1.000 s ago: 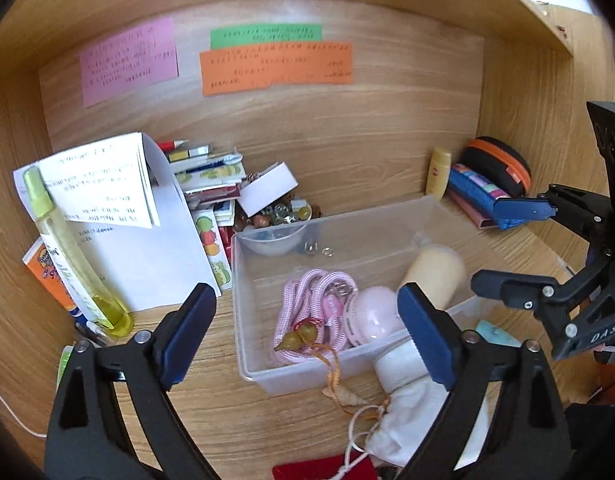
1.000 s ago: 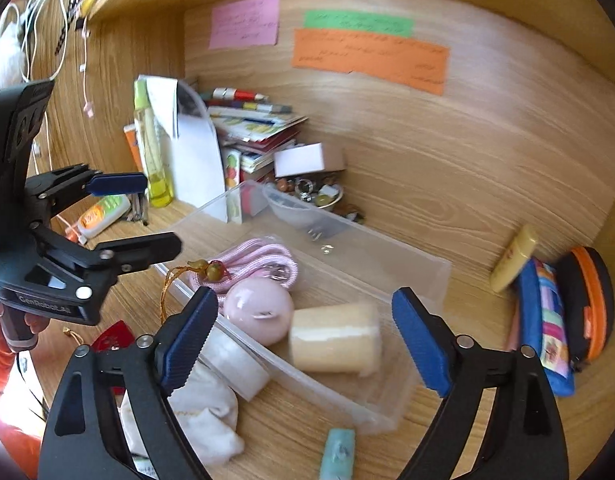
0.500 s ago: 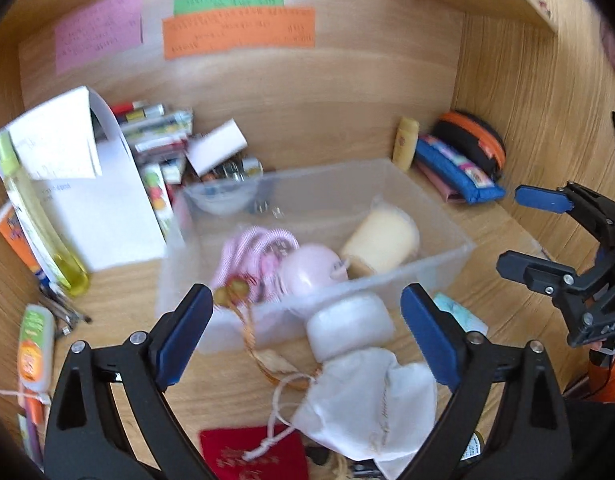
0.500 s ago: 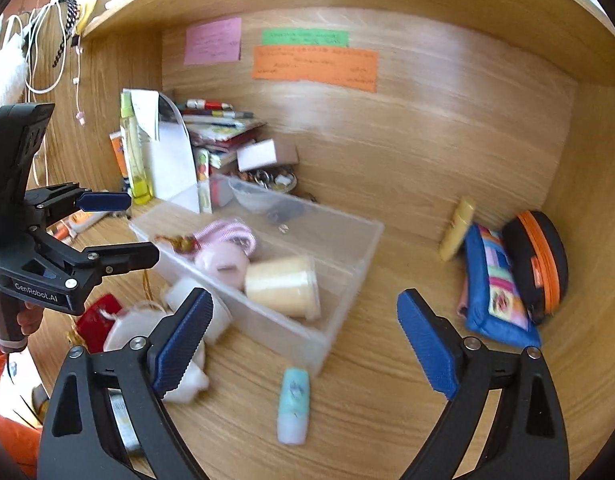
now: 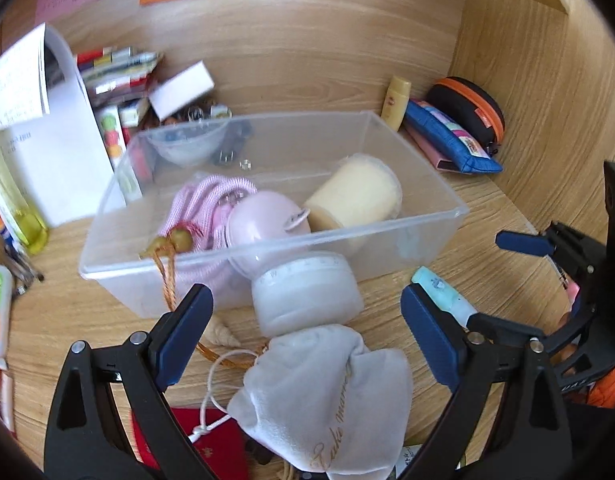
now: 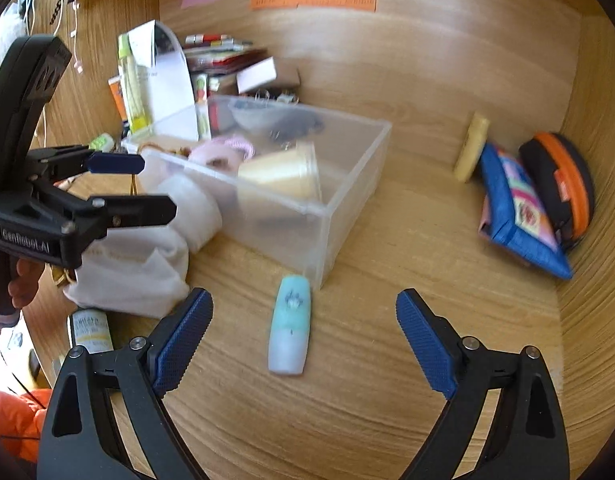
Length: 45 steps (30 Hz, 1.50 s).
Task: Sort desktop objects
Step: 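Grasp the white round jar with the left tool while the right grasps the mint-green tube, then carry the white jar and mint-green tube into the clear box and open both tools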
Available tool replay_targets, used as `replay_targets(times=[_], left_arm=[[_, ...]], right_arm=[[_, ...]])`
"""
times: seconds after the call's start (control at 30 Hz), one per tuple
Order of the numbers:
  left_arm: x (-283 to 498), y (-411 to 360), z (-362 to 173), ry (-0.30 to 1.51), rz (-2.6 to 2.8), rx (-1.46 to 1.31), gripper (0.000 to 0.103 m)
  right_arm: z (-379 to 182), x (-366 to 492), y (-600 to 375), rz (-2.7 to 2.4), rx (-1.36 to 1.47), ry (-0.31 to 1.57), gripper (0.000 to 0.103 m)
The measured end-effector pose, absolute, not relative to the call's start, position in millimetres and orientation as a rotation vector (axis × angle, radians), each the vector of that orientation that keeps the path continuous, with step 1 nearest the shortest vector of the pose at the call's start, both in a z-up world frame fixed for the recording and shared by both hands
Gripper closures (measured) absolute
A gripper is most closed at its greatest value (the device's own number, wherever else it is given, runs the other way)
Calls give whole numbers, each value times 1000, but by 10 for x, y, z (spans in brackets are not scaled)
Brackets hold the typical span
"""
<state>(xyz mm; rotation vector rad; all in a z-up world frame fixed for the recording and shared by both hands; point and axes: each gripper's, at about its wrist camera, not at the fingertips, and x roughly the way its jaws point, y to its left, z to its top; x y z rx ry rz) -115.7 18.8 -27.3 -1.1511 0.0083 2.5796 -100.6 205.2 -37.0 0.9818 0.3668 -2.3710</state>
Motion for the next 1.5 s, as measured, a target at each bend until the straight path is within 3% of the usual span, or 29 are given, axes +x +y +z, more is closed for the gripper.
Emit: replay_targets(times=[0.07,0.2,0.57,0.6,0.73,0.83,1.0,1.5], left_arm=[[-1206,206,-328,3,2581,-1204,7],[-1284,268,-411,5,2575,-1278,7],[-1435,375,-572,16,2550,-1403,8],[-1435,375,-568,5,2555,-1400,10],[-1485,364,-622,-65,2511,-1452,34],[-1490,360,-633,-93,2525,-1462,38],[-1453,339,-624,-144,2546,-1443,38],[-1198,334,-415,-132,2563,-1316,38]], right_arm=[[-427,-1012,2055,-2349,1000,362,14],[-528,-1036,2032,-2305,1041,379,32],[-668,-1104,1972,-2244,1098,405,52],[-678,-1110,1964,-2240,1099,410,54],[-730,-1141,1926,-2221,1115,416,61],[-740,-1146,1915,-2215,1113,423,65],[-746,-1126,1916,-2206,1095,422,80],[-652,-1081,1994,-2214,1052,336,80]])
